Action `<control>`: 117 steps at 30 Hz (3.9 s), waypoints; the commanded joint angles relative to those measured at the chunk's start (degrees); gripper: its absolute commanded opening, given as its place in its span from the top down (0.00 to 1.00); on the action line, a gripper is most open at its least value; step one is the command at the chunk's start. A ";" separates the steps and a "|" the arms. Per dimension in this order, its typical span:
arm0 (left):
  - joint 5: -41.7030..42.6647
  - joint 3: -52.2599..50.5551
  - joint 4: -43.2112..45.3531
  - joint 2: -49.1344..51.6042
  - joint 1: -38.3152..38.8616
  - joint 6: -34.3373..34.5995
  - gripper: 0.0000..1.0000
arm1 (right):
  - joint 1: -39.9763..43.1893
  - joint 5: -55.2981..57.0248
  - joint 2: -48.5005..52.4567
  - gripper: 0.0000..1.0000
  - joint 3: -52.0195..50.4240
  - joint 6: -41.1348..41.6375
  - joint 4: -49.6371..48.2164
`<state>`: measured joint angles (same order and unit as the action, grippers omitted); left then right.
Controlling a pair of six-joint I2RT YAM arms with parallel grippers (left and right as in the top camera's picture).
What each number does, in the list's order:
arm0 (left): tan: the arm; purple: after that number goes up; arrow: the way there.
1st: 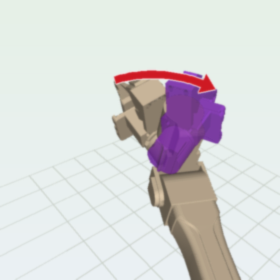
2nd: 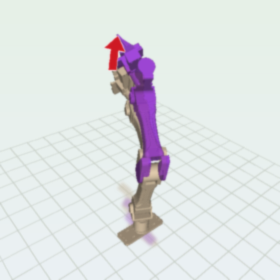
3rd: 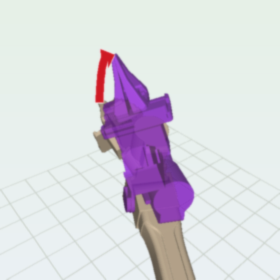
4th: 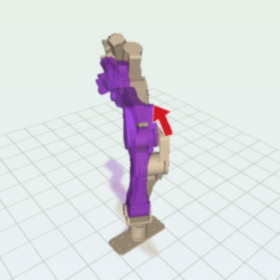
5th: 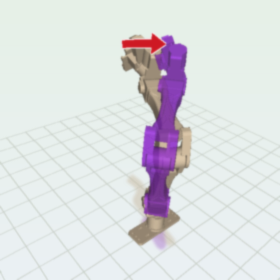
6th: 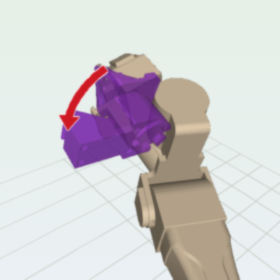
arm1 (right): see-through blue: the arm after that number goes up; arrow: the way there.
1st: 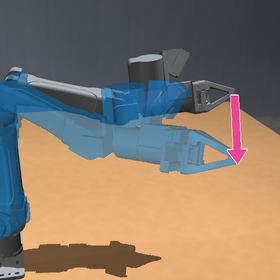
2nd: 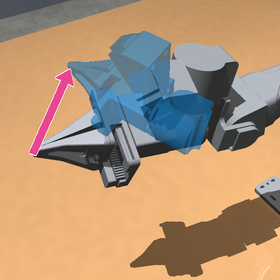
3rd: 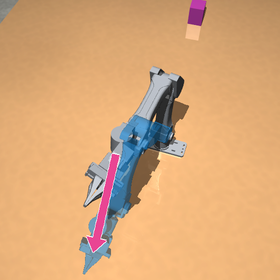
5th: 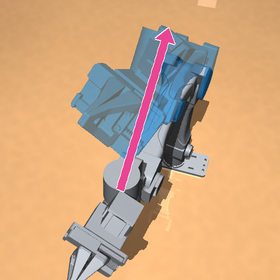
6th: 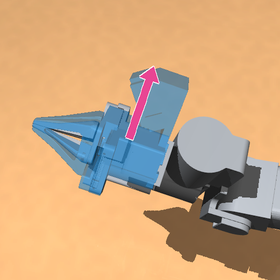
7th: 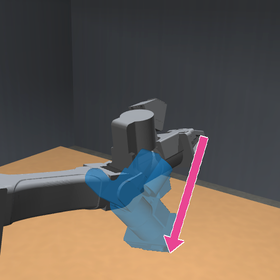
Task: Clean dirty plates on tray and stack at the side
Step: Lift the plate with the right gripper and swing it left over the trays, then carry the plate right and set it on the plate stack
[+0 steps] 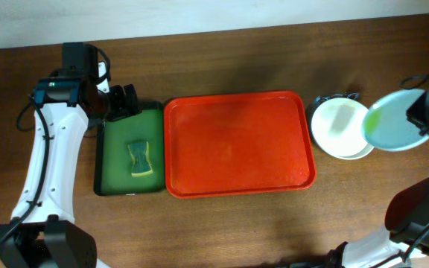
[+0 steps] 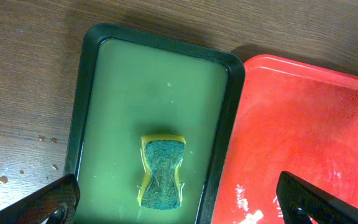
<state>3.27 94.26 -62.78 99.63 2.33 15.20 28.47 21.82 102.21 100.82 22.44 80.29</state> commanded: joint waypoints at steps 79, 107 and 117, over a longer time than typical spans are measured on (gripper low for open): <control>4.87 2.27 -0.55 -5.75 -26.88 6.64 0.01 | -54.16 -18.12 3.98 0.96 1.09 11.04 -23.58; 4.87 2.27 -0.52 -5.75 -26.88 6.64 0.01 | 2.64 -48.00 3.34 0.16 -13.25 -24.74 -7.21; 4.87 2.27 -0.52 -5.75 -26.88 6.64 0.01 | -12.83 -46.25 3.26 0.02 -12.39 -26.69 -4.20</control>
<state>7.55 95.48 -63.26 94.72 -24.40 21.08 16.75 -24.14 106.32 87.48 -3.49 76.07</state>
